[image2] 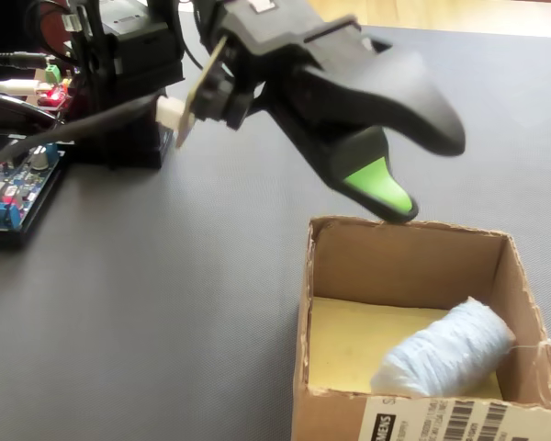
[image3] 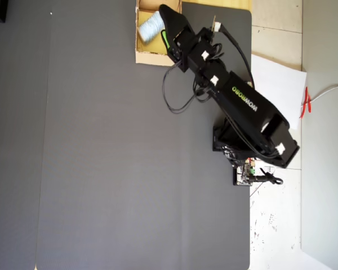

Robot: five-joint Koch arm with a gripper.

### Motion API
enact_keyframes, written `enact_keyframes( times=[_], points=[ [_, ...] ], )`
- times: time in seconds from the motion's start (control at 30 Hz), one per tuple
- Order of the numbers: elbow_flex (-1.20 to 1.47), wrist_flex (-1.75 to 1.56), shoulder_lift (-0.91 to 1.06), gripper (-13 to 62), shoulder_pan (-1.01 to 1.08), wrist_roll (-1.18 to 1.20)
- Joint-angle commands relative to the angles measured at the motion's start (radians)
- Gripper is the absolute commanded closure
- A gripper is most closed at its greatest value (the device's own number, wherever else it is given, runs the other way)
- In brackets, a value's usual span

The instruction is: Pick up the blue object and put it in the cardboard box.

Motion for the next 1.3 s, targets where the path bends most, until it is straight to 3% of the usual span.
enact_keyframes(
  times=[0.0,0.37,0.73,1.27],
  points=[
    [-0.009,-0.031,0.086,15.6,-0.063,0.023],
    [0.253,-0.117,0.337,15.2,-0.428,0.021],
    [0.489,-0.120,0.454,15.3,-0.693,0.015],
    [0.802,-0.153,0.509,15.0,-0.732,0.020]
  ],
)
